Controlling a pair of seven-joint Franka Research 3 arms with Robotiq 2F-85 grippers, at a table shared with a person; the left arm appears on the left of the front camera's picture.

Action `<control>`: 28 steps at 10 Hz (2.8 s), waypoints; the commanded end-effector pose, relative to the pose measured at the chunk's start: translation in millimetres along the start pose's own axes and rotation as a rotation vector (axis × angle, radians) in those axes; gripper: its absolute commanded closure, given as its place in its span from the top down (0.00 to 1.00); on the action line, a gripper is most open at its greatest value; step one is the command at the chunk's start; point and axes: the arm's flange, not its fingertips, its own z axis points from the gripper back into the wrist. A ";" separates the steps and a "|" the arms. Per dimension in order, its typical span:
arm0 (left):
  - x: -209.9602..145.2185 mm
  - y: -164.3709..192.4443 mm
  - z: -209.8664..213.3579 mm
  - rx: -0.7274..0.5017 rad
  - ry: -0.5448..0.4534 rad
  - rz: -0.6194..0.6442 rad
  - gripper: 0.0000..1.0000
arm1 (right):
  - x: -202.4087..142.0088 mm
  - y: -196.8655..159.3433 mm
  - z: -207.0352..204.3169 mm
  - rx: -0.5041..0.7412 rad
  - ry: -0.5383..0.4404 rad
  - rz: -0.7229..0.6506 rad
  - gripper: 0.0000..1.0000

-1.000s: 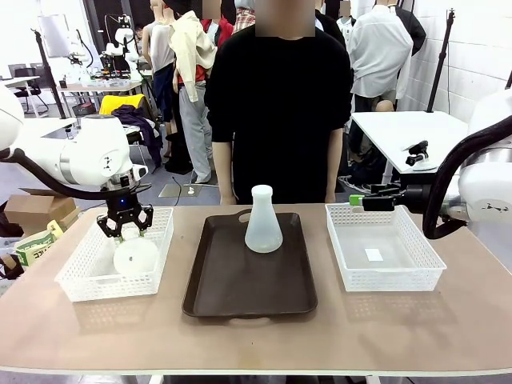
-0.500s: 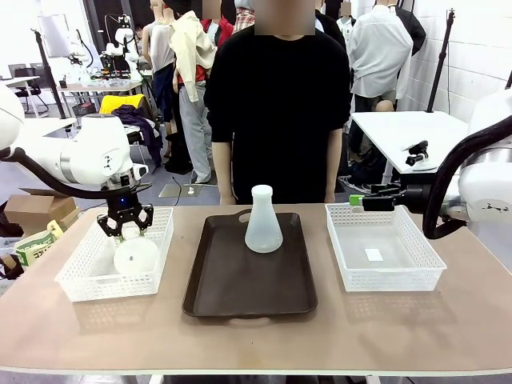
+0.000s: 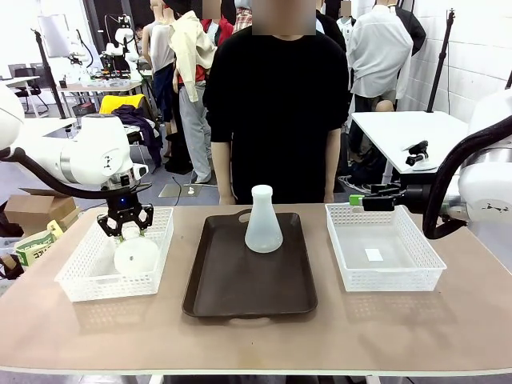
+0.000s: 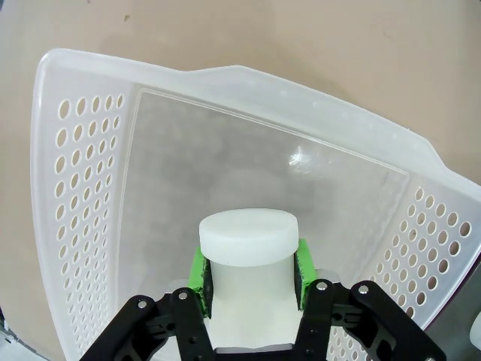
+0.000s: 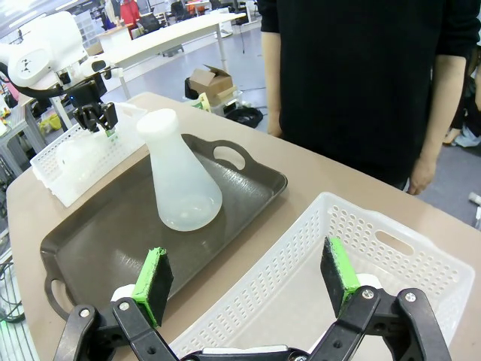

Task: Prepare the laboratory tools.
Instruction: Place the picked Big flask upright in the Handle tray as directed by the person.

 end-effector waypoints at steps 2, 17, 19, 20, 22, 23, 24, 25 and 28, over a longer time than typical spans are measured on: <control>-0.4 1.2 -1.0 -0.008 -0.012 0.000 0.00 | -1.0 2.0 0.8 -0.007 0.007 -0.009 1.00; -47.5 44.7 107.9 -0.174 -0.103 -0.223 0.00 | -1.0 2.0 0.8 -0.007 0.007 -0.009 1.00; -58.4 50.7 125.6 -0.224 -0.123 -0.270 0.00 | -1.0 2.0 0.8 -0.007 0.007 -0.009 1.00; -64.3 53.1 132.9 -0.249 -0.127 -0.287 0.00 | -1.0 2.0 0.8 -0.007 0.007 -0.009 1.00; -74.7 56.2 145.2 -0.288 -0.159 -0.320 0.00 | -1.0 2.0 0.8 -0.007 0.007 -0.009 1.00; -78.2 57.6 149.2 -0.304 -0.174 -0.330 0.00 | -1.0 2.0 0.8 -0.007 0.007 -0.009 1.00; -79.2 59.1 149.7 -0.315 -0.177 -0.322 0.00 | -1.0 2.0 0.8 -0.007 0.007 -0.009 1.00; -79.0 61.0 147.9 -0.327 -0.170 -0.307 0.00 | -1.0 2.0 0.8 -0.007 0.007 -0.009 1.00; -77.0 53.5 153.8 -0.288 -0.163 -0.304 0.00 | -1.0 2.0 0.8 -0.007 0.007 -0.009 1.00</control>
